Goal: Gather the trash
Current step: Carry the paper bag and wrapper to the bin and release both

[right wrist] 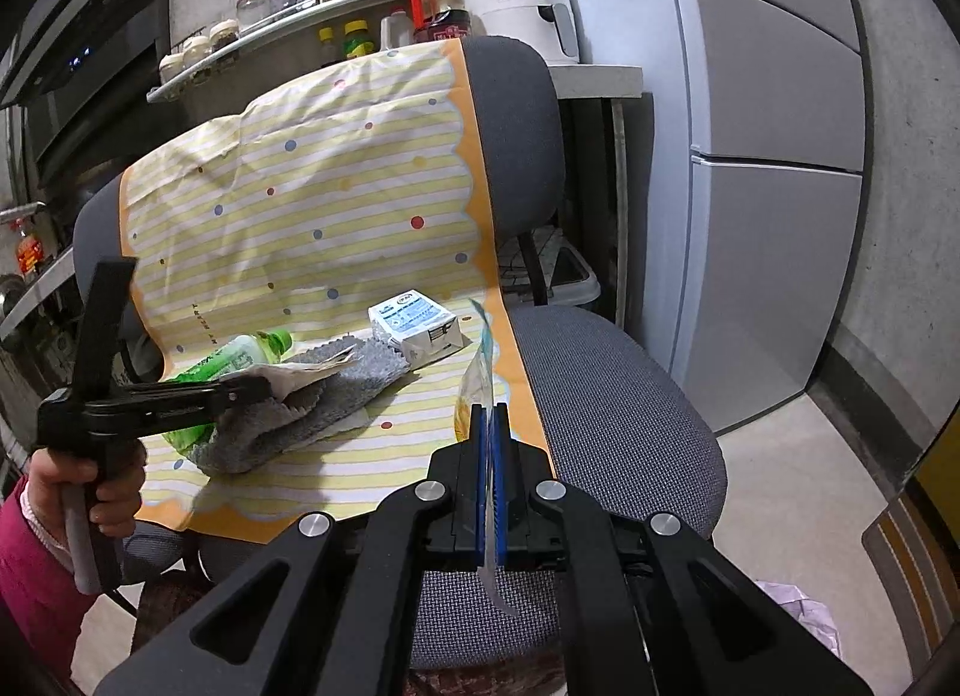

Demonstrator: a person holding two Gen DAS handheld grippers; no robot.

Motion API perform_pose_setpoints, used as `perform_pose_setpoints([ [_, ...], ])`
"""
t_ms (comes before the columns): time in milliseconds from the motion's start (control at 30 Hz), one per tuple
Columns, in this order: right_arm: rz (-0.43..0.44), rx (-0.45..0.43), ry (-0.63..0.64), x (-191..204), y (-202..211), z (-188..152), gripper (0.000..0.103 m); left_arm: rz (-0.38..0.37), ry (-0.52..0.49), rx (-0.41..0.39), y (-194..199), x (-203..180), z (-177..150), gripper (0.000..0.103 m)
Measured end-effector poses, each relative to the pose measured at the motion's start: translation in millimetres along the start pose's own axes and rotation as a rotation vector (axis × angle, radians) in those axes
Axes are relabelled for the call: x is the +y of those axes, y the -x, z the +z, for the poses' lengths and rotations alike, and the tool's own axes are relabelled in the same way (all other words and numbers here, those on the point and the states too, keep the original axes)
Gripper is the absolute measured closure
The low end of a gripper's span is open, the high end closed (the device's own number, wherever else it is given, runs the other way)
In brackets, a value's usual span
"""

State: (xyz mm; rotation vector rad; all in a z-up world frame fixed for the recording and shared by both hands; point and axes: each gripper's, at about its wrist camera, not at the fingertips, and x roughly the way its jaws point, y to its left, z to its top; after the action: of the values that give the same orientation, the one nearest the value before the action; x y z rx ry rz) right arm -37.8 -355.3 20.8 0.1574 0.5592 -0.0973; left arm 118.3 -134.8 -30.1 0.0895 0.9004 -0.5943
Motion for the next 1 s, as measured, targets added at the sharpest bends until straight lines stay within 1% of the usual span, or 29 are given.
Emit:
perform_pose_setpoints([
  [33, 0.001, 0.001, 0.000, -0.3, -0.5, 0.5, 0.100, 0.008, 0.001, 0.002, -2.2, -0.4, 1.6, 0.076],
  [67, 0.001, 0.000, 0.000, -0.5, -0.5, 0.6, 0.100, 0.009, 0.001, -0.001, -2.3, 0.0, 2.3, 0.078],
  [100, 0.001, -0.001, 0.000, -0.5, -0.6, 0.6, 0.100, 0.010, 0.001, -0.017, -0.3, 0.5, 3.9, 0.088],
  [133, 0.002, 0.000, 0.001, -0.2, -1.6, 0.7, 0.100, 0.010, 0.002, -0.029, 2.6, 1.5, 5.1, 0.090],
  [167, 0.000, -0.002, 0.002, 0.1, -2.0, 0.7, 0.100, 0.007, 0.008, -0.046, 7.4, 2.8, 6.2, 0.101],
  [200, -0.002, -0.006, 0.000, -0.1, -1.7, 0.9, 0.100, 0.003, 0.018, -0.081, 15.7, 4.6, 7.8, 0.103],
  [233, -0.004, -0.014, -0.003, -0.2, -0.9, 1.4, 0.101, -0.005, 0.027, -0.127, 29.8, 6.3, 9.3, 0.103],
  [333, -0.010, -0.040, -0.013, -0.6, 4.0, 3.0, 0.101, -0.031, 0.045, -0.209, 63.1, 6.1, 11.2, 0.103],
  [433, -0.013, -0.071, -0.022, -0.9, 16.1, 6.9, 0.101, -0.041, 0.021, -0.260, 88.2, -5.8, 7.5, 0.103],
  [533, -0.033, -0.093, -0.029, -4.7, 33.1, 11.2, 0.101, -0.077, 0.005, -0.296, 105.4, -22.2, -0.9, 0.103],
  [633, -0.065, -0.105, -0.040, -12.3, 53.9, 10.5, 0.101, -0.094, -0.023, -0.327, 112.1, -46.4, -13.9, 0.103],
  [700, -0.098, -0.105, -0.041, -17.7, 66.7, 6.4, 0.101, -0.108, -0.054, -0.339, 111.6, -66.3, -25.2, 0.103],
  [833, -0.186, -0.072, -0.057, -36.2, 93.8, -13.5, 0.101, -0.159, -0.095, -0.337, 107.5, -102.1, -46.8, 0.103],
  [1000, -0.285, -0.017, -0.102, -64.8, 117.3, -46.0, 0.101, -0.248, -0.147, -0.303, 94.1, -146.5, -65.8, 0.103],
])
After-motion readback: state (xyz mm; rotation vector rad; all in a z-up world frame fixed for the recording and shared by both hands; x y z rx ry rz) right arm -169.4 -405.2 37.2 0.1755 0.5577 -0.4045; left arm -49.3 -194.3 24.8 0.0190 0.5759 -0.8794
